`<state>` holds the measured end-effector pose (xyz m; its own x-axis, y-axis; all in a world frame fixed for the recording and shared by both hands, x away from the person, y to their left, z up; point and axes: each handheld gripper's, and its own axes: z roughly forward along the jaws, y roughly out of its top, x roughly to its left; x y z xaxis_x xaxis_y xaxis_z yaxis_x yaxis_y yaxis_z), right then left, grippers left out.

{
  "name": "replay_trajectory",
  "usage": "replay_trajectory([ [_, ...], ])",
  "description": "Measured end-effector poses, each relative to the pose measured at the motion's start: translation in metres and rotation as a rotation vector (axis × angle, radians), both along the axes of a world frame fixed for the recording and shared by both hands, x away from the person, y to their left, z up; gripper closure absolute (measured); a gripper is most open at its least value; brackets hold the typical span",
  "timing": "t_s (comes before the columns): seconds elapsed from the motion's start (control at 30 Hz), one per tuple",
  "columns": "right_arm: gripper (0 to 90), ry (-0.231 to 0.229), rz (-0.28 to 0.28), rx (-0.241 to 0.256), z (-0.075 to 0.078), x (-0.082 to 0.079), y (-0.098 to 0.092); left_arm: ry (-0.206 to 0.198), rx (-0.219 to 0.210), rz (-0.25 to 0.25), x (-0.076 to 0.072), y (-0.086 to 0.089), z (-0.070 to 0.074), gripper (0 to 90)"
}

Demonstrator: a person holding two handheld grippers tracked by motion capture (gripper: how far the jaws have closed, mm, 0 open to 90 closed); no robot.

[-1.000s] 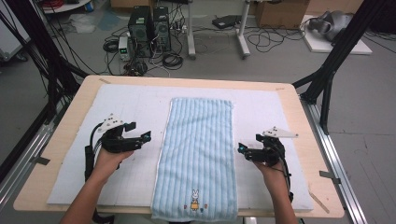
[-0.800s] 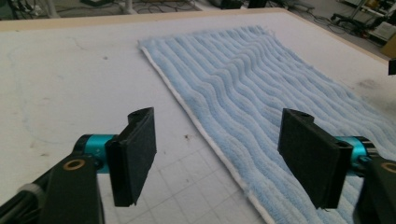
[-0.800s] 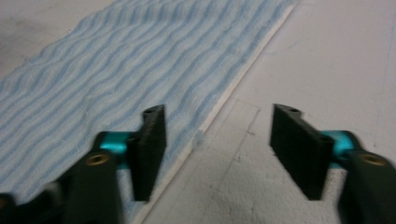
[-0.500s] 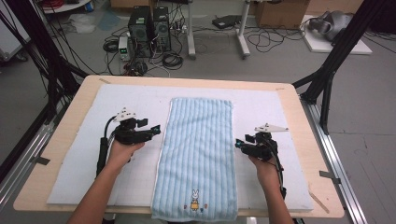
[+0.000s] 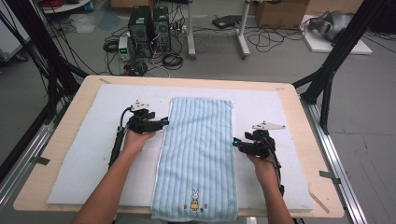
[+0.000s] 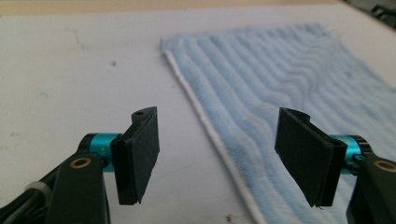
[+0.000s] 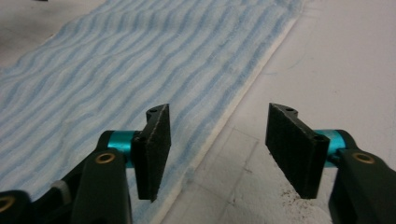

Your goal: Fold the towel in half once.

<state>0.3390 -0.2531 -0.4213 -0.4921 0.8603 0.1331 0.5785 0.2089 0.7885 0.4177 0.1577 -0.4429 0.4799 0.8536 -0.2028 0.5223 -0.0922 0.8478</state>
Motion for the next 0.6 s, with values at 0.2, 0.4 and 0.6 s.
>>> replay_trajectory([
  [0.2, 39.8, -0.006, -0.015, -0.035, -0.003, 0.008, 0.007, -0.003, 0.056, -0.003, 0.002, -0.010, -0.007, 42.7],
  [0.4, 47.6, 0.010, -0.055, -0.068, -0.005, 0.033, 0.022, -0.004, 0.204, -0.097, -0.003, -0.029, -0.008, 63.1],
  [0.6, 51.2, 0.079, -0.109, -0.106, -0.012, 0.062, 0.036, -0.019, 0.247, -0.135, -0.005, -0.036, -0.009, 83.9],
])
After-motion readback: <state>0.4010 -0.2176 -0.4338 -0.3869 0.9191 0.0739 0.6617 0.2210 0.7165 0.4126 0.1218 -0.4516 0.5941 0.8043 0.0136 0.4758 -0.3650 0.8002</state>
